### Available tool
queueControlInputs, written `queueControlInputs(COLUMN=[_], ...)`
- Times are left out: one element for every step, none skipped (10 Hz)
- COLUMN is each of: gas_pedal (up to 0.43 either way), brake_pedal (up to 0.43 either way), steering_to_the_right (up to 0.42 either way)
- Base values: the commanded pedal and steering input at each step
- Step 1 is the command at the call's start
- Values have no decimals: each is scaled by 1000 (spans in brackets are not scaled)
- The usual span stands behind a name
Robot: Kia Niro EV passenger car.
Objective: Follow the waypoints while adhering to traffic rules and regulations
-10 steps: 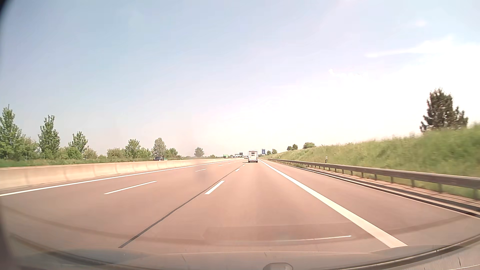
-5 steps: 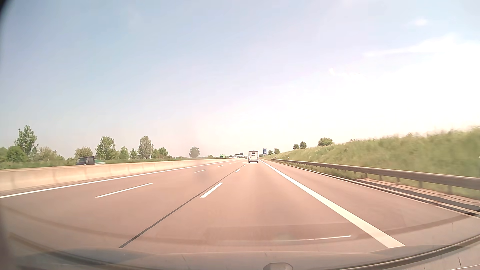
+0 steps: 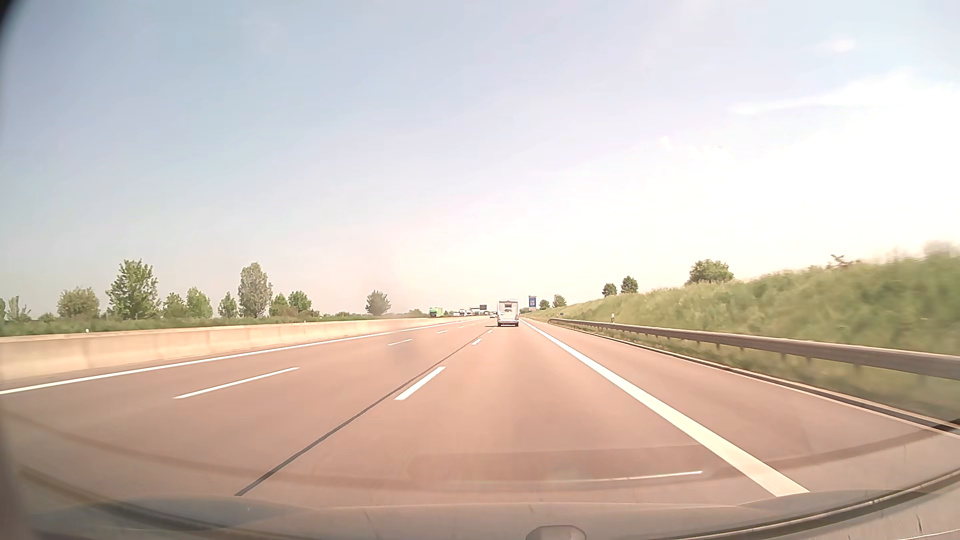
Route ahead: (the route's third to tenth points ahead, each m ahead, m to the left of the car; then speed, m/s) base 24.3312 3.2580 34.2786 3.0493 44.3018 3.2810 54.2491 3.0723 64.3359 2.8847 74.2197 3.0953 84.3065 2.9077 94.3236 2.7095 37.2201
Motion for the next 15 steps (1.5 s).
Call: queueControlInputs(gas_pedal=[319, 319, 319, 319, 319, 319, 319, 319, 319, 319, 319, 319, 299, 299, 299], brake_pedal=[0, 0, 0, 0, 0, 0, 0, 0, 0, 0, 0, 0, 0, 0, 0], steering_to_the_right=[-4, -3, -4, -3, -4, -4, -3, -3, -3, -3, -4, -6, -8, -8, -8])
